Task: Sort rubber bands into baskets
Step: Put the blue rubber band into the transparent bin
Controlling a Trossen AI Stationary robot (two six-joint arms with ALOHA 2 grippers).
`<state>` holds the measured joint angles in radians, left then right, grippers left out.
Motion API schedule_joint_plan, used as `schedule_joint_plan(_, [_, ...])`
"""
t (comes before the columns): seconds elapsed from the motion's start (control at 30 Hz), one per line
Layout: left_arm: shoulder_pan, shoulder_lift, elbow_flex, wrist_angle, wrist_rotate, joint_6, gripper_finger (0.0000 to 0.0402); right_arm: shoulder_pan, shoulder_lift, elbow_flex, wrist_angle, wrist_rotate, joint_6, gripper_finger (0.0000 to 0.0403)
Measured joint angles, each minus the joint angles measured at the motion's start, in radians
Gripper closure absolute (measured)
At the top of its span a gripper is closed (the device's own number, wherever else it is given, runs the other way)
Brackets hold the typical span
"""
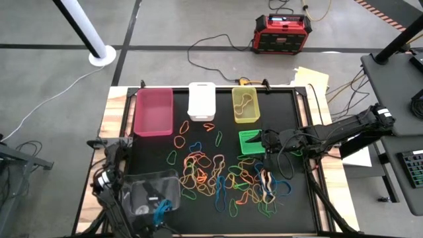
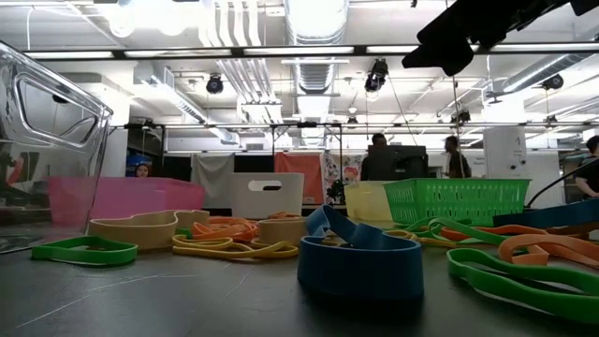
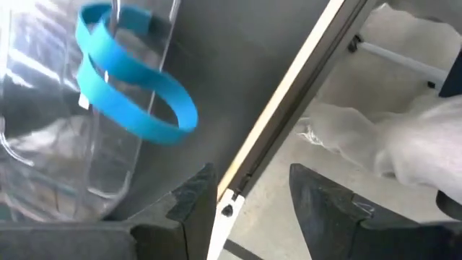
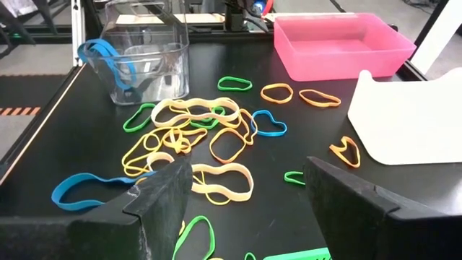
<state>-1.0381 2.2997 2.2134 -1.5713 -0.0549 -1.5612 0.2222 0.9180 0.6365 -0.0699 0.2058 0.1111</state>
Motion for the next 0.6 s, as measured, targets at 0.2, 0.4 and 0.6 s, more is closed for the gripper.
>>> schedule_joint_plan(0.2, [-0.011, -0.001, -0.002, 0.001, -0.024, -0.169, 0.0247, 0.0, 0.0, 0.0, 0.0, 0.0, 0.005, 0.0142])
schedule_joint_plan(0.4, [-0.021, -0.022, -0.011, 0.002, -0.175, -0.419, 0.0247, 0.0, 0.0, 0.0, 0.001, 0.0, 0.003, 0.0142])
schedule_joint_plan(0.6, [-0.02, -0.089, -0.056, 0.001, -0.319, -0.481, 0.0249, 0.0, 0.0, 0.0, 0.015, 0.0, 0.0, 0.0142])
